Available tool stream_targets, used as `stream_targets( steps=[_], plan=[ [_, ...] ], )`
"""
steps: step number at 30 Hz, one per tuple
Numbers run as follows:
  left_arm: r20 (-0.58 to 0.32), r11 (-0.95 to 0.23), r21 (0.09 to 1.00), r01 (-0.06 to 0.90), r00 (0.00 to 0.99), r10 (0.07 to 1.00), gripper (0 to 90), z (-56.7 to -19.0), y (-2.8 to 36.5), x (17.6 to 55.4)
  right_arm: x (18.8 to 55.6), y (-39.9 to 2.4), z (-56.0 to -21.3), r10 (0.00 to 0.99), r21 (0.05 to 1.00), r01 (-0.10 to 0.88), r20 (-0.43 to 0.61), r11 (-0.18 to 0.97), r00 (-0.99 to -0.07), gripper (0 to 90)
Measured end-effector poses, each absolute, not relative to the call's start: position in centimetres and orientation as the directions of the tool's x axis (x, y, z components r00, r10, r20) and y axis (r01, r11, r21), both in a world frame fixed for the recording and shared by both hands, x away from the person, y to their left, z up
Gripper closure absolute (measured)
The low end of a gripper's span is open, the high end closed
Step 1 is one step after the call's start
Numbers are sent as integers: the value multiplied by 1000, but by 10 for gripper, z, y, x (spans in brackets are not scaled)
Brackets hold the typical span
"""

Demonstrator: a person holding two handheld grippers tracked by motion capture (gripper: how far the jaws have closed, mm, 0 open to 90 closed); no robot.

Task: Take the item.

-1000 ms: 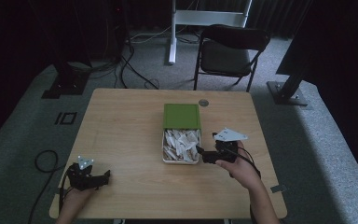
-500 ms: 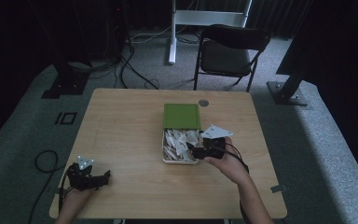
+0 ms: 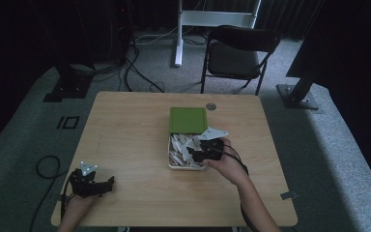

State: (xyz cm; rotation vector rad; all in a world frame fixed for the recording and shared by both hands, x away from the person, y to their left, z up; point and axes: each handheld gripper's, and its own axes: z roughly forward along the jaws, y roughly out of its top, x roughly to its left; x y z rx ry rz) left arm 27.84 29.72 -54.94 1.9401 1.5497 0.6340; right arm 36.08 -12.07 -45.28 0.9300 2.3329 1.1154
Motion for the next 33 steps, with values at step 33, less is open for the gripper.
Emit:
stream_targets(
  steps=[33],
  plan=[
    [13, -165, 689, 706, 216, 976, 7, -549, 297, 278, 371, -99, -470, 706, 671, 439, -181, 597, -684, 646]
  ],
)
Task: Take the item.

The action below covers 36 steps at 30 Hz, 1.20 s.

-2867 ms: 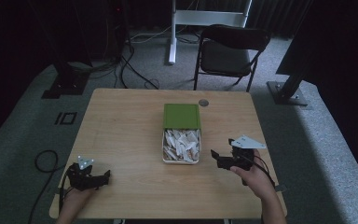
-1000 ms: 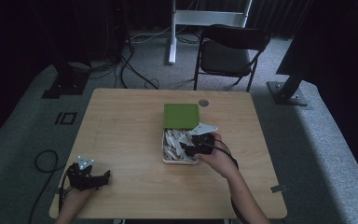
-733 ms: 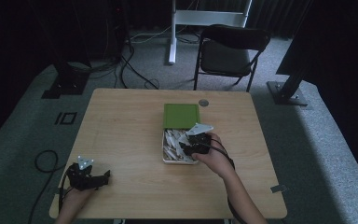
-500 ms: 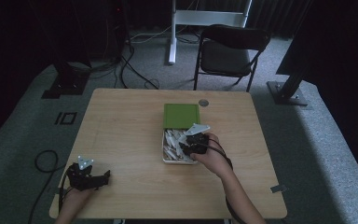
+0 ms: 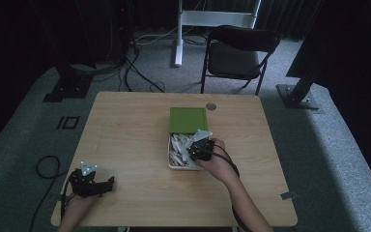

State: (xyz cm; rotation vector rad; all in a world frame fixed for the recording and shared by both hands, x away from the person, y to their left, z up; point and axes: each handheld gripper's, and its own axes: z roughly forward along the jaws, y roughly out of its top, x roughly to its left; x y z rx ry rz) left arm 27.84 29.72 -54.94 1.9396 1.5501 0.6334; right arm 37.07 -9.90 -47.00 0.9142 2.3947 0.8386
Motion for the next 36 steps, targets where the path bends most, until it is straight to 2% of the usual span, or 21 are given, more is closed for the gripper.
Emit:
stream_targets(
  steps=[3, 10, 28, 36],
  plan=[
    [13, -164, 689, 706, 215, 976, 6, -549, 297, 278, 371, -100, -470, 701, 658, 440, -190, 611, -688, 698],
    [12, -165, 689, 706, 215, 976, 7, -549, 297, 278, 371, -102, -467, 716, 677, 458, -148, 576, -682, 746],
    [13, -164, 690, 705, 215, 976, 6, -549, 297, 278, 356, -107, -441, 691, 749, 414, -81, 518, -718, 757],
    [13, -165, 689, 705, 215, 976, 6, -549, 297, 278, 352, -118, -428, 711, 784, 400, -73, 474, -700, 756]
  ],
)
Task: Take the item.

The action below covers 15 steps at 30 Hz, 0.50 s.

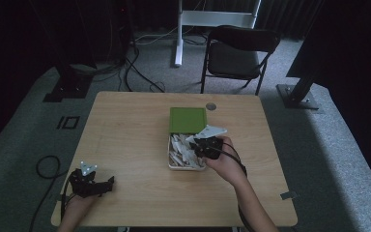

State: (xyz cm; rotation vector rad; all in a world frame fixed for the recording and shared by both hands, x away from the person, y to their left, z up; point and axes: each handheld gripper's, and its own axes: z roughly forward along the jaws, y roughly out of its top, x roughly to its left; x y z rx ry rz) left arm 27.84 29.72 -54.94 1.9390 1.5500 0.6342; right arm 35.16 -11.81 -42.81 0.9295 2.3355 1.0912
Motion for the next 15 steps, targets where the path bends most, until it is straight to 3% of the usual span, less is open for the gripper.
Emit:
stream_targets(
  steps=[15],
  plan=[
    [13, -165, 689, 705, 215, 976, 7, -549, 297, 278, 359, -157, -414, 798, 851, 391, -51, 349, -601, 753]
  ],
)
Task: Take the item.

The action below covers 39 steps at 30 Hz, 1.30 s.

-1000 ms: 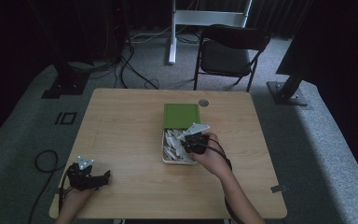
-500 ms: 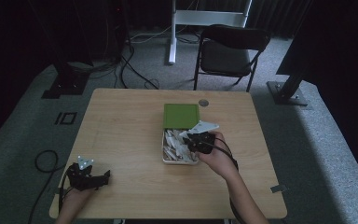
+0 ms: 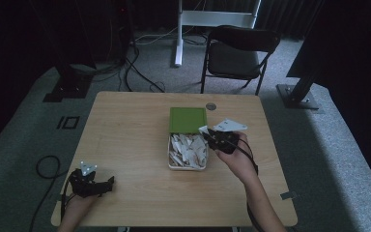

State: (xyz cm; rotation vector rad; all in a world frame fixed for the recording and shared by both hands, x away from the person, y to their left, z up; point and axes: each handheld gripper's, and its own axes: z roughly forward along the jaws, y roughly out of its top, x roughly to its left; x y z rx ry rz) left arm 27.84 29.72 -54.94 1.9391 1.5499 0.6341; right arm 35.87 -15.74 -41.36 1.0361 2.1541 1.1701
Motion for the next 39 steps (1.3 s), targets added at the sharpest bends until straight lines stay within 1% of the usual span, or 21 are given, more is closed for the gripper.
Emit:
stream_targets(
  steps=[8, 10, 18, 24, 39],
  plan=[
    [13, -165, 689, 706, 215, 976, 7, -549, 297, 278, 371, -177, -418, 853, 856, 432, -19, 283, -522, 754],
    [12, -163, 690, 706, 215, 977, 7, -549, 297, 278, 374, -180, -421, 868, 853, 438, -36, 284, -494, 754],
    [12, -164, 689, 706, 215, 976, 7, -549, 297, 278, 389, -191, -434, 909, 853, 467, -19, 231, -416, 752],
    [12, -164, 689, 706, 215, 976, 7, -549, 297, 278, 403, -193, -444, 927, 851, 485, -5, 201, -375, 753],
    [12, -164, 689, 706, 215, 976, 7, -549, 297, 278, 433, -186, -477, 945, 824, 544, 31, 160, -325, 752]
  ],
)
